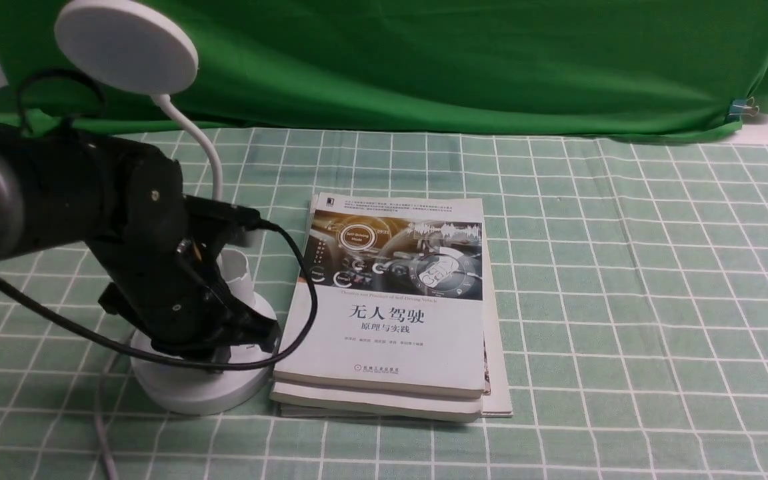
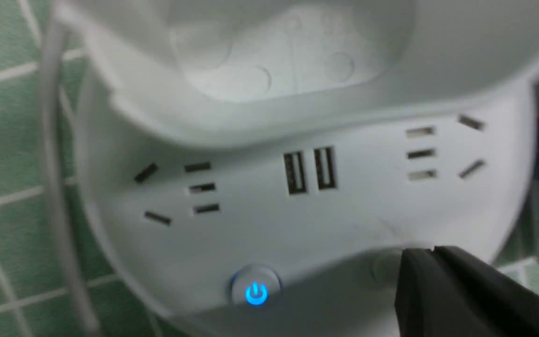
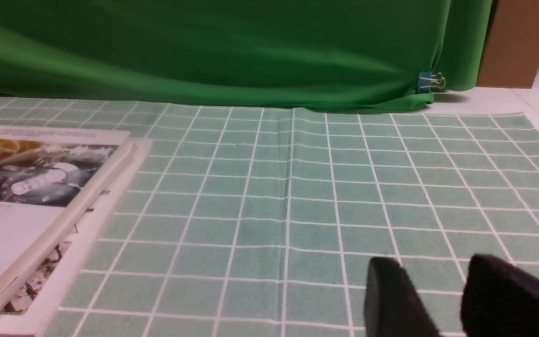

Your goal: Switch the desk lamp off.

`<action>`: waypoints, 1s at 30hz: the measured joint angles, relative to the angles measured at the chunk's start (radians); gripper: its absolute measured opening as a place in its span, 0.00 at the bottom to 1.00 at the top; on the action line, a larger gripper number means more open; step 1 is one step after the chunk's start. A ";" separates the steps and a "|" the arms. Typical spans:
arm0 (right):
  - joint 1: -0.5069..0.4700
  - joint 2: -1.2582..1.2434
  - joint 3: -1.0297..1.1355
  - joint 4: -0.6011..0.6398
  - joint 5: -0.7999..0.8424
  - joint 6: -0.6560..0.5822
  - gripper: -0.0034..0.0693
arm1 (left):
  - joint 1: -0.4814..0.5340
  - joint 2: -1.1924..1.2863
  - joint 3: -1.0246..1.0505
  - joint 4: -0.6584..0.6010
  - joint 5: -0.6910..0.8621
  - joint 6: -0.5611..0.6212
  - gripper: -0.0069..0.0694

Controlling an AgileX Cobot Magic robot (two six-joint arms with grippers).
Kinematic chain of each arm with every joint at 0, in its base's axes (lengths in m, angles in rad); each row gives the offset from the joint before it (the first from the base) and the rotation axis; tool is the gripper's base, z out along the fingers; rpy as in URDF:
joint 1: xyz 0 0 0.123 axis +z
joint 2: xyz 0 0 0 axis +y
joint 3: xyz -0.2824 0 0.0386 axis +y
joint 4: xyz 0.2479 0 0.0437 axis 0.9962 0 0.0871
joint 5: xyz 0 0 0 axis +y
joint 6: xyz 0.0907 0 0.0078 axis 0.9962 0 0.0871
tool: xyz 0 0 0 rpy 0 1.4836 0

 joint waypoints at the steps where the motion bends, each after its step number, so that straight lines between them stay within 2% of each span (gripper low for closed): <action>1: 0.000 0.000 0.000 0.000 0.000 0.000 0.38 | 0.000 -0.018 0.000 0.000 0.000 0.000 0.09; 9: 0.000 0.000 0.000 0.000 0.000 0.000 0.38 | 0.001 -0.143 0.011 -0.011 0.013 0.001 0.09; 14: 0.000 0.000 0.000 0.000 0.000 0.000 0.38 | 0.002 -0.340 0.106 -0.035 -0.047 0.007 0.09; 19: 0.000 0.000 0.000 0.000 0.000 0.000 0.38 | 0.002 -0.649 0.306 -0.058 -0.204 0.007 0.09; 27: 0.000 0.000 0.000 0.000 0.000 0.000 0.38 | 0.002 -1.137 0.693 -0.074 -0.620 -0.011 0.09; 30: 0.000 0.000 0.000 0.000 0.000 0.000 0.38 | 0.002 -1.263 0.796 -0.074 -0.707 -0.021 0.09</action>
